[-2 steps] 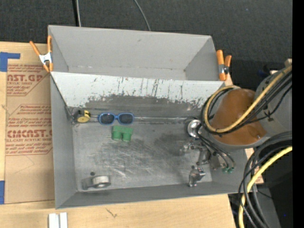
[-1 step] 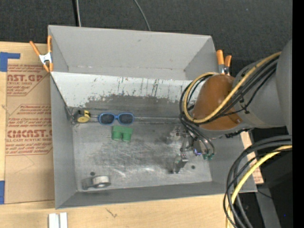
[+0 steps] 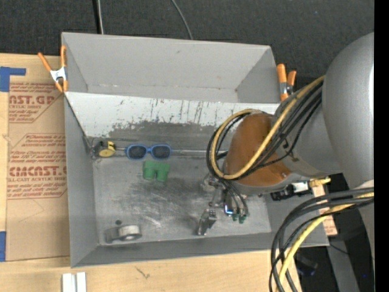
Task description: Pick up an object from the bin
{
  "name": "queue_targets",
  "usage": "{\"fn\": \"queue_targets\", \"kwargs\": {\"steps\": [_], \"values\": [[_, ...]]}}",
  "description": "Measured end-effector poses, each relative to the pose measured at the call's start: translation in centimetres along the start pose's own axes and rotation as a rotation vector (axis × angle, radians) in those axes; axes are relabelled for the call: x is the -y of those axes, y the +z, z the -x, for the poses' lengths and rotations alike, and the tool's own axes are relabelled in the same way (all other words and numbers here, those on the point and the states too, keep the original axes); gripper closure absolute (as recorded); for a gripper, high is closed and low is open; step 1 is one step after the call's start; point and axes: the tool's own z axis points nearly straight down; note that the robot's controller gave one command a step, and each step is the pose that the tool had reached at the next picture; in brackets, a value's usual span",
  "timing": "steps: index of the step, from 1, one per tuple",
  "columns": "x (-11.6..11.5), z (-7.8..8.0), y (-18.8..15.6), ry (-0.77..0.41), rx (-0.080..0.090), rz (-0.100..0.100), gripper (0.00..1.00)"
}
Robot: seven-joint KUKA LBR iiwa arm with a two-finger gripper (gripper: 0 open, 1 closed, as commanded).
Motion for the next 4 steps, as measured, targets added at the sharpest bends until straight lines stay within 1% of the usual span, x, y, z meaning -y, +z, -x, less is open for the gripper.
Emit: {"fn": "queue_targets", "kwargs": {"steps": [1, 2, 3, 4], "values": [[8.1, 3.2, -5.3, 0.262, -0.015, -0.005, 0.0], [4.9, 8.4, 0.3, 0.779, -0.017, -0.01, 0.0], [1.1, 4.6, 0.0, 0.667, 0.001, -0.004, 0.0], [-4.6, 3.6, -0.1, 0.573, -0.005, -0.005, 0.0]]}}
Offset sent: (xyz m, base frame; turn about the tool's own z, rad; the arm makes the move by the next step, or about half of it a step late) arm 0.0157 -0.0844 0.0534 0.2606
